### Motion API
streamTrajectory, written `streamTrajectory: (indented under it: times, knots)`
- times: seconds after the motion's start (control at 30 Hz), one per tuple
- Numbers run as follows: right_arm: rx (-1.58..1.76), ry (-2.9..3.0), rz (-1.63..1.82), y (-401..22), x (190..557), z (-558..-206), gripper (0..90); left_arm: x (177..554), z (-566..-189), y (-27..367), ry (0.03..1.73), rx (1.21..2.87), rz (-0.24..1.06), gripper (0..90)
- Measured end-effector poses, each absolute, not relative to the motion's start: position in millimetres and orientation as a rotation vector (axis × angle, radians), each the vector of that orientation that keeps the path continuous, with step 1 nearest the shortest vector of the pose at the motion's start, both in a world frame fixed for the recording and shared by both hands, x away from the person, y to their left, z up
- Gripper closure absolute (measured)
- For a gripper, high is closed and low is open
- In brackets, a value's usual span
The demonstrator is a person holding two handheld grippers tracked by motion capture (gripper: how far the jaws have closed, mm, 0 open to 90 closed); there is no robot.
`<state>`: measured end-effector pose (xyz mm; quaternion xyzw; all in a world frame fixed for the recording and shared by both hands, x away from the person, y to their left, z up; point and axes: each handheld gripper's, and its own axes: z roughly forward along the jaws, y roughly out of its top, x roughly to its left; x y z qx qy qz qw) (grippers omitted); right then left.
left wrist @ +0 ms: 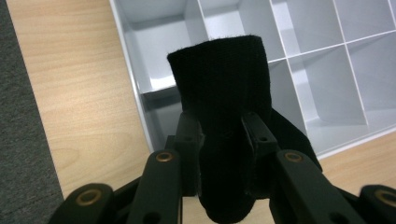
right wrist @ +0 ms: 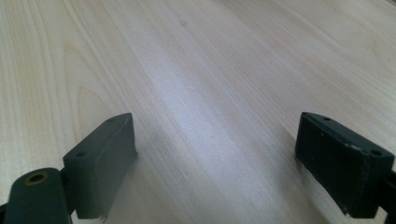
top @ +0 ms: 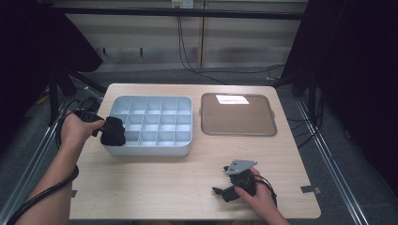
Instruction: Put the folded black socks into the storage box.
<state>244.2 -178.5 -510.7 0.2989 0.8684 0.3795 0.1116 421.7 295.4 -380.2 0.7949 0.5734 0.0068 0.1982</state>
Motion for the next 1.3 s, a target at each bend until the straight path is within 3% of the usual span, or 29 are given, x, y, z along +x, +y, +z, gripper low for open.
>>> streamTrajectory:
  times: [1.3]
  knots:
    - [0.877,2.551,1.114,-178.5,244.0,-510.7,11.7,430.8,-399.1,284.7,1.646,2.382,0.129,71.7]
